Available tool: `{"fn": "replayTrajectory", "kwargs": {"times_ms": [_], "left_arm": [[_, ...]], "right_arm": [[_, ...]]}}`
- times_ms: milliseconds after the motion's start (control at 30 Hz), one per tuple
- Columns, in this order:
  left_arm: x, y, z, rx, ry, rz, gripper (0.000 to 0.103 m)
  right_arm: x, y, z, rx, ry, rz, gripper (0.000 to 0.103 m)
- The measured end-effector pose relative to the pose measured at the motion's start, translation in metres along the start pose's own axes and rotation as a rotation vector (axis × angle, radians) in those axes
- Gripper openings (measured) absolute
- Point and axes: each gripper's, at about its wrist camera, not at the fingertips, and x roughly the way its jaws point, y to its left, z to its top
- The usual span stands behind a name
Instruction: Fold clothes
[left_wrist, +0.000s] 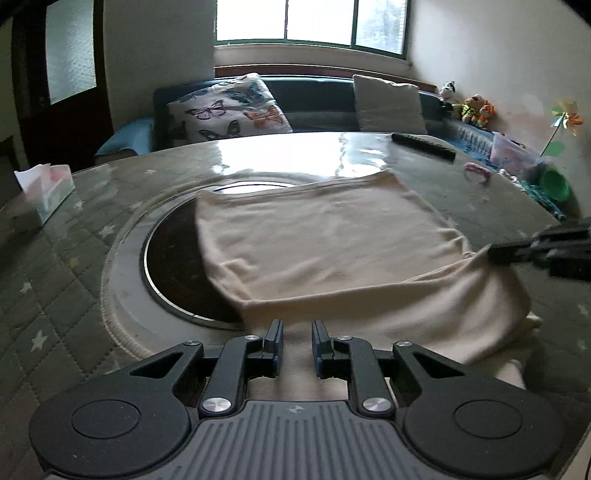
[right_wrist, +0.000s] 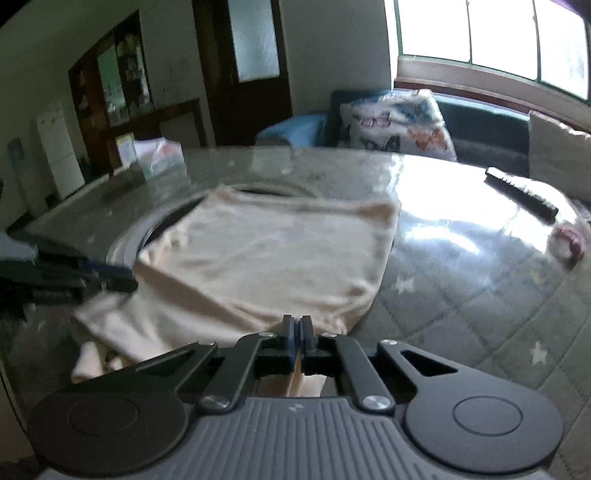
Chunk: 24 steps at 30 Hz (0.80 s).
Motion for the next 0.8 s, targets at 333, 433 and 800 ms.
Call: {"fn": "replayTrajectory", "kwargs": {"times_ms": [333, 433, 800], "left_arm": [[-0.009, -0.002, 0.006, 0.035, -0.043, -0.002, 0.019], [-0.005, -0.009, 0.013, 0.058, -0.054, -0.026, 0.019], [0.031, -0.026, 0.016, 0.108, -0.016, -0.052, 0.020]], "right_arm": [[0.001, -0.005, 0.000, -0.002, -0.001, -0.046, 0.007], [-0.007, 0.003, 0.004, -0.040, -0.026, -0.031, 0.007], [0.017, 0.021, -0.003, -0.099, 0.049, 0.064, 0.020]]}}
